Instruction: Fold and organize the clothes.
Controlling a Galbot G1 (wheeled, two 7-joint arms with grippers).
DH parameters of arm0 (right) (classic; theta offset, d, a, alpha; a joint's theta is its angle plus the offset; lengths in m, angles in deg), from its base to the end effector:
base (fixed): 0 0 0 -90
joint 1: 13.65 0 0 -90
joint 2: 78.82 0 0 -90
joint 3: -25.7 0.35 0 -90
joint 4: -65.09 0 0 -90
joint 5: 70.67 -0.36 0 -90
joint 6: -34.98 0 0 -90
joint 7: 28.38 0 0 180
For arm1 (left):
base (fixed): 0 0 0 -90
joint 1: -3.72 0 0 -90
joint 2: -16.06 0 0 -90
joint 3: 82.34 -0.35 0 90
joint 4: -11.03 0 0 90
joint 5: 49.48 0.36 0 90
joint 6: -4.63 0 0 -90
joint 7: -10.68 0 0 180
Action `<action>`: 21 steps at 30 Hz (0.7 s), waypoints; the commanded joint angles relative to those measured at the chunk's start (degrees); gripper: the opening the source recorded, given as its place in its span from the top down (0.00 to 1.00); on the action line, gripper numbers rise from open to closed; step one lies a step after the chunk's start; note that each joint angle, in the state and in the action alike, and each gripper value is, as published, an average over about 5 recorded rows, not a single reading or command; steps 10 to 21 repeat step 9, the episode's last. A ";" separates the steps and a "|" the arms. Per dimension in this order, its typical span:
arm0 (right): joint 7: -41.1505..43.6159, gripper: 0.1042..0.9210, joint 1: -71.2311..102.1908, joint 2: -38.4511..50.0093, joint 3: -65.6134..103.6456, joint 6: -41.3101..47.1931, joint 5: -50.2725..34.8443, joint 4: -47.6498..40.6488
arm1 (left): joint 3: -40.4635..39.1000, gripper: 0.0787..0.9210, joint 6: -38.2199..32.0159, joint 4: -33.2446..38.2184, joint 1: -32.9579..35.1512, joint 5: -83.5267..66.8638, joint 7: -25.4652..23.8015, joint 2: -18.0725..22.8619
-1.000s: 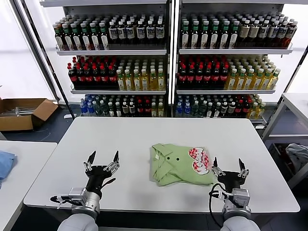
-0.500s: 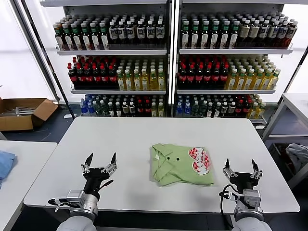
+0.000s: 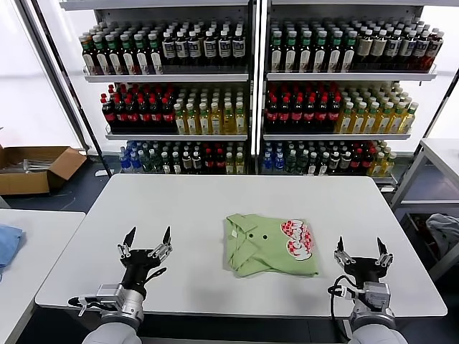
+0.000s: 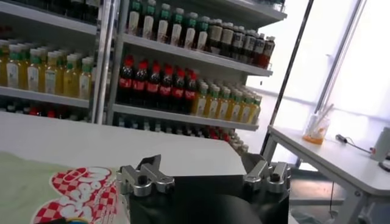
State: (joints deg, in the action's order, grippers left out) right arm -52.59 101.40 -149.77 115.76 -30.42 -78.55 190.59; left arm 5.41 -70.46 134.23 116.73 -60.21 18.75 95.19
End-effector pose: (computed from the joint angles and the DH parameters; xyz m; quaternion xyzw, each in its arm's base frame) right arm 0.2091 -0.0463 -0.2447 -0.1372 -0.9778 0.1175 0.1065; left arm 0.2175 0.0172 -0.2579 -0.0012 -0.9987 0.0060 0.0498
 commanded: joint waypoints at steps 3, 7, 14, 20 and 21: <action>0.11 0.12 0.48 0.44 0.45 0.06 -0.02 0.00 | 0.13 0.12 0.15 -0.15 0.06 0.17 -0.31 0.11; 0.08 0.12 0.69 0.35 0.37 0.07 0.01 0.21 | -0.04 0.12 0.22 -0.08 0.40 0.38 -0.49 0.24; 0.09 0.12 0.73 0.33 0.36 0.07 0.01 0.26 | -0.07 0.12 0.21 -0.08 0.50 0.44 -0.55 0.23; 0.09 0.12 0.73 0.33 0.36 0.07 0.01 0.26 | -0.07 0.12 0.21 -0.08 0.50 0.44 -0.55 0.23; 0.09 0.12 0.73 0.33 0.36 0.07 0.01 0.26 | -0.07 0.12 0.21 -0.08 0.50 0.44 -0.55 0.23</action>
